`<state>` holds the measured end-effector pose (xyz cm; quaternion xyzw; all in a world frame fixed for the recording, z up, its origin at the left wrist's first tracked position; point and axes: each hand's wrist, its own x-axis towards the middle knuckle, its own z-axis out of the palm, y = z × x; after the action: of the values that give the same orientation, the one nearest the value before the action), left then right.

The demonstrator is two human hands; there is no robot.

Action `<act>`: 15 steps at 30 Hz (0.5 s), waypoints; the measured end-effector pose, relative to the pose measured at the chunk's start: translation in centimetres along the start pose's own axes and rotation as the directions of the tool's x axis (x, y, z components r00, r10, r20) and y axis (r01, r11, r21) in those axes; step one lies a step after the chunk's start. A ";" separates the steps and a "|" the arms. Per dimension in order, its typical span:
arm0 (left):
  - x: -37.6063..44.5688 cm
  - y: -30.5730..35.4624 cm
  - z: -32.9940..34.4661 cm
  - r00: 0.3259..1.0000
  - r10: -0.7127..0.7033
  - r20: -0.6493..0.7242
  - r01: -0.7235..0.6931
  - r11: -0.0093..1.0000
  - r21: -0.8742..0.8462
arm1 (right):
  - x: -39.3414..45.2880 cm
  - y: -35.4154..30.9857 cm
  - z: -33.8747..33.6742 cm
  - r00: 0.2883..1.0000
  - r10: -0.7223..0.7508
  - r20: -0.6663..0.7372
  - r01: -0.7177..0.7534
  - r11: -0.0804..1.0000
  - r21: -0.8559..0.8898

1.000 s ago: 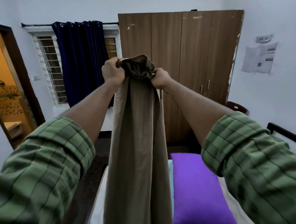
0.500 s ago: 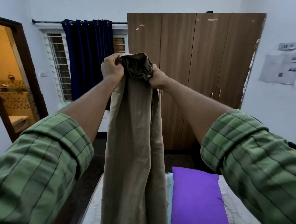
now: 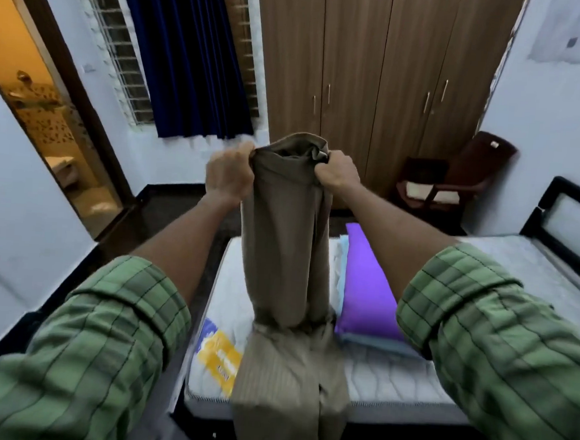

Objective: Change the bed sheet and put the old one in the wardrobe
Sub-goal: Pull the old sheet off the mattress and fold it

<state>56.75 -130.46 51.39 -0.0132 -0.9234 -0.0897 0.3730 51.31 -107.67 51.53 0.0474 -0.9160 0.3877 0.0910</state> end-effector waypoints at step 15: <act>-36.9 -3.9 6.2 0.128 -0.001 0.992 -0.092 0.996 0.013 | -31.6 19.5 19.0 0.646 0.356 0.675 0.014 0.879 -0.477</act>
<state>78.75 -131.67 20.86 -0.0837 -0.9415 -0.0146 -0.3261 76.71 -107.30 18.43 0.0907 -0.9344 0.1228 -0.3219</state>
